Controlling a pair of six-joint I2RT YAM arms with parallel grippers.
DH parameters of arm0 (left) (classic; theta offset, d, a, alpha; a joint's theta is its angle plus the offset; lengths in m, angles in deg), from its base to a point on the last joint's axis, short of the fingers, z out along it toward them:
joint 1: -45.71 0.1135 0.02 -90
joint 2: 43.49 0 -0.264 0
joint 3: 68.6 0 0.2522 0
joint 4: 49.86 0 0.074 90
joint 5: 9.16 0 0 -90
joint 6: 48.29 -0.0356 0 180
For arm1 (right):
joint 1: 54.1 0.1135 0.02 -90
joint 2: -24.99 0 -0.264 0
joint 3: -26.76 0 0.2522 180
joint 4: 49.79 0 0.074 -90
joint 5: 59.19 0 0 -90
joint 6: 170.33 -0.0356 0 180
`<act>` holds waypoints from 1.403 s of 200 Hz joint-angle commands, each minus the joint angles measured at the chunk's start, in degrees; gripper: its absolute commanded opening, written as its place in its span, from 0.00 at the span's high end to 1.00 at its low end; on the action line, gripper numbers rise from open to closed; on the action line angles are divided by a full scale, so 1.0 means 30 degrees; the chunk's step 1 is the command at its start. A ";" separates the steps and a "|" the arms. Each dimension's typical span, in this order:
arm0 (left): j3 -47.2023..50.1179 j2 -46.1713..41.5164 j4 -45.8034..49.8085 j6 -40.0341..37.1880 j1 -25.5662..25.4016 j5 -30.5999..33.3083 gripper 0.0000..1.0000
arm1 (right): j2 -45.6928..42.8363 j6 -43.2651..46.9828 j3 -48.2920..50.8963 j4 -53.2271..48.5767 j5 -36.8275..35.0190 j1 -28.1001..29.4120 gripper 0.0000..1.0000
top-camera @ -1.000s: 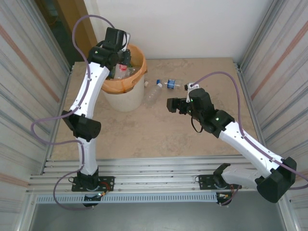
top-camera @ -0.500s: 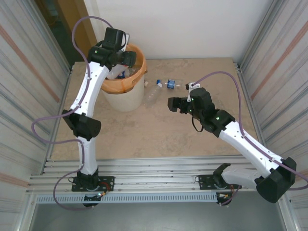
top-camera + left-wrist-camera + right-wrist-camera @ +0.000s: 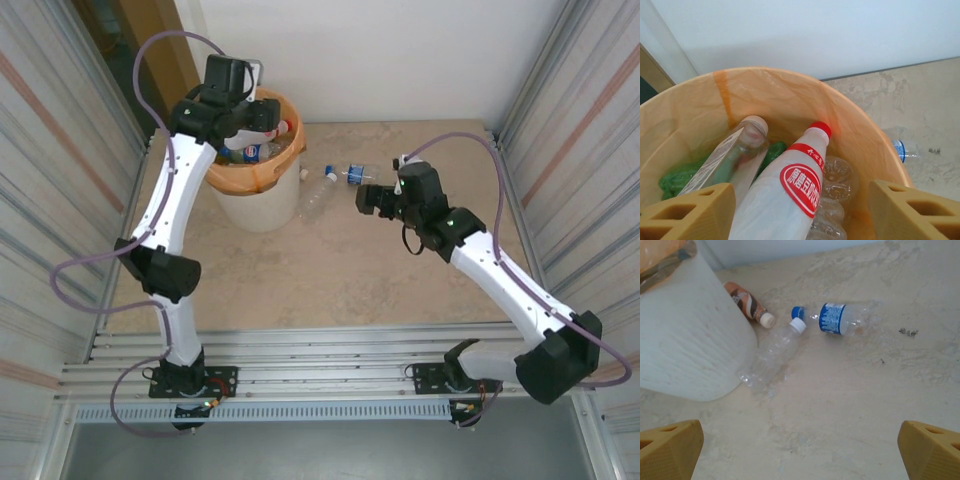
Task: Put the plastic bottles in the bin
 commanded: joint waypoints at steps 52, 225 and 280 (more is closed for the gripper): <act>0.4217 -0.2722 -0.0585 0.1913 0.0391 0.1363 0.29 | 0.1857 -0.0459 -0.1608 -0.0426 0.2542 -0.1411 0.02; 0.7207 -0.3976 -0.3811 0.3927 0.0492 -0.2830 0.29 | 0.4103 0.0289 -0.3675 -0.0323 0.4180 -0.3079 0.02; 0.8239 -0.6405 -0.4472 0.3888 0.0480 -0.2335 0.17 | 0.8515 0.2294 -0.7454 -0.0665 0.7430 -0.5012 0.02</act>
